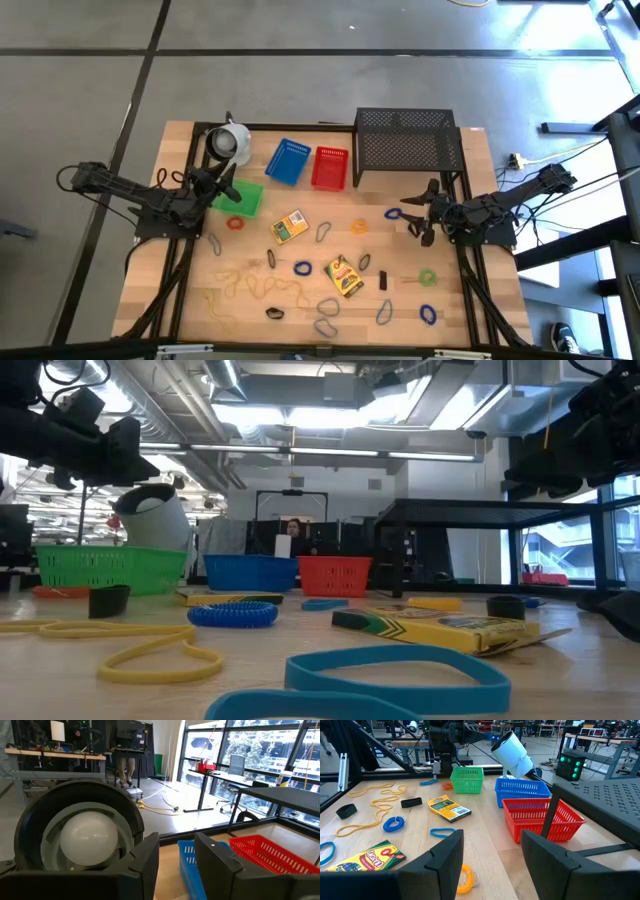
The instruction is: Pick & Place Office Desk Supplies
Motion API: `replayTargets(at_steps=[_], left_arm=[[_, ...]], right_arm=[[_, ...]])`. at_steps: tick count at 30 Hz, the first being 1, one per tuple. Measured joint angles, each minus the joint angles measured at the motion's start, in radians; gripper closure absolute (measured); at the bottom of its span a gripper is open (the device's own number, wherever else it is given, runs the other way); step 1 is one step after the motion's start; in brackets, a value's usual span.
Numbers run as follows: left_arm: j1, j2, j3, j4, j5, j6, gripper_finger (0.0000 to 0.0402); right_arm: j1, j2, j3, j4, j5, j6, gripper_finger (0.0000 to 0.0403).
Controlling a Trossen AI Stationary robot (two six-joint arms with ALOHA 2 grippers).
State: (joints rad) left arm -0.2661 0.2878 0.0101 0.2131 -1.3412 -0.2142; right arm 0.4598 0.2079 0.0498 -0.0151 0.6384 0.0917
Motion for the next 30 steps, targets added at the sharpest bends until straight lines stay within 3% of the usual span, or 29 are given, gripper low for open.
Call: replayTargets(at_steps=[19,30], left_arm=[[0.000,0.000,0.000,0.000,0.000,0.002,0.0283],[0.001,0.000,0.000,0.000,0.012,0.178,0.0283]], right_arm=[[0.000,0.000,0.000,0.000,0.000,-0.015,0.0201],[0.000,0.000,0.000,0.000,-0.003,-0.009,0.0202]])
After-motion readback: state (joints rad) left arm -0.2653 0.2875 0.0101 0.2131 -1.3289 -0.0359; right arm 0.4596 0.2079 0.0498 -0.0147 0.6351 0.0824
